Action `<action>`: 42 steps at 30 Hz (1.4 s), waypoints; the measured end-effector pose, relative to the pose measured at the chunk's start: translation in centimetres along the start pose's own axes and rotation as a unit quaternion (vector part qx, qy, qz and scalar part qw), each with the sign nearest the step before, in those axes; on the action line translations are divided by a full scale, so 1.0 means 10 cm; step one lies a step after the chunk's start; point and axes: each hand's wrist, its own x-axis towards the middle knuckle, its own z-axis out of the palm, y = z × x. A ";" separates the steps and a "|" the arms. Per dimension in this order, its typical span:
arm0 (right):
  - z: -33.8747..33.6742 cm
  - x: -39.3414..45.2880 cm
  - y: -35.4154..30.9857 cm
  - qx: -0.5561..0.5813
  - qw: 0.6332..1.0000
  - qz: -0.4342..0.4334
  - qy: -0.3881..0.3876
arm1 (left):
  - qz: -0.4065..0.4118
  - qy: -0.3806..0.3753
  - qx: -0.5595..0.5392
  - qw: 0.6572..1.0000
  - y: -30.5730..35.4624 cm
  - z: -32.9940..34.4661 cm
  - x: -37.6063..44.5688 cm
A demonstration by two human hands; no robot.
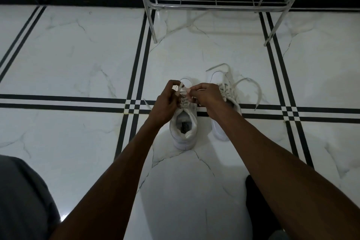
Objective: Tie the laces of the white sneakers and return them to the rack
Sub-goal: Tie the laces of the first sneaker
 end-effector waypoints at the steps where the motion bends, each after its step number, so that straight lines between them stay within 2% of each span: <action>1: 0.00 0.00 -0.01 0.000 1.000 0.000 -0.004 | 0.003 0.001 0.005 1.000 0.00 0.01 -0.01; 3: 0.00 -0.03 -0.05 -0.002 0.999 -0.014 -0.041 | 0.008 -0.003 0.000 1.000 0.01 0.02 -0.01; 7: -0.08 -0.11 -0.12 -0.029 0.985 -0.041 -0.163 | -0.019 -0.002 -0.006 1.000 0.02 -0.02 0.03; 9: -0.11 -0.13 -0.12 -0.048 0.980 -0.051 -0.184 | -0.026 -0.006 -0.002 1.000 0.02 -0.03 0.03; 15: 0.04 -0.14 -0.17 -0.034 0.993 -0.050 -0.104 | -0.039 -0.010 -0.075 0.996 0.03 -0.04 0.03; 18: 0.06 -0.10 -0.15 -0.011 0.996 -0.033 -0.086 | -0.089 -0.016 -0.122 0.988 0.02 -0.07 0.02; 21: 0.00 -0.08 -0.11 -0.027 0.993 -0.047 -0.104 | -0.158 -0.010 -0.165 0.974 -0.06 -0.13 0.02; 24: -0.12 -0.11 -0.17 -0.135 0.975 -0.100 -0.144 | -0.193 0.017 -0.185 0.963 -0.09 -0.13 0.05; 28: -0.24 -0.11 -0.29 -0.328 0.920 -0.161 -0.140 | -0.191 0.041 -0.180 0.964 -0.05 -0.08 0.07; 32: -0.17 -0.13 -0.32 -0.381 0.894 -0.214 -0.099 | -0.174 0.036 -0.181 0.967 -0.03 -0.08 0.05; 36: -0.04 -0.10 -0.20 -0.365 0.893 -0.260 -0.027 | -0.170 0.040 -0.190 0.966 -0.03 -0.09 0.05; 39: 0.01 -0.12 -0.16 -0.327 0.904 -0.274 0.016 | -0.136 0.013 -0.200 0.970 -0.04 -0.12 0.04; 42: 0.03 -0.12 -0.13 -0.247 0.943 -0.223 0.019 | -0.122 -0.018 -0.174 0.977 -0.01 -0.15 0.03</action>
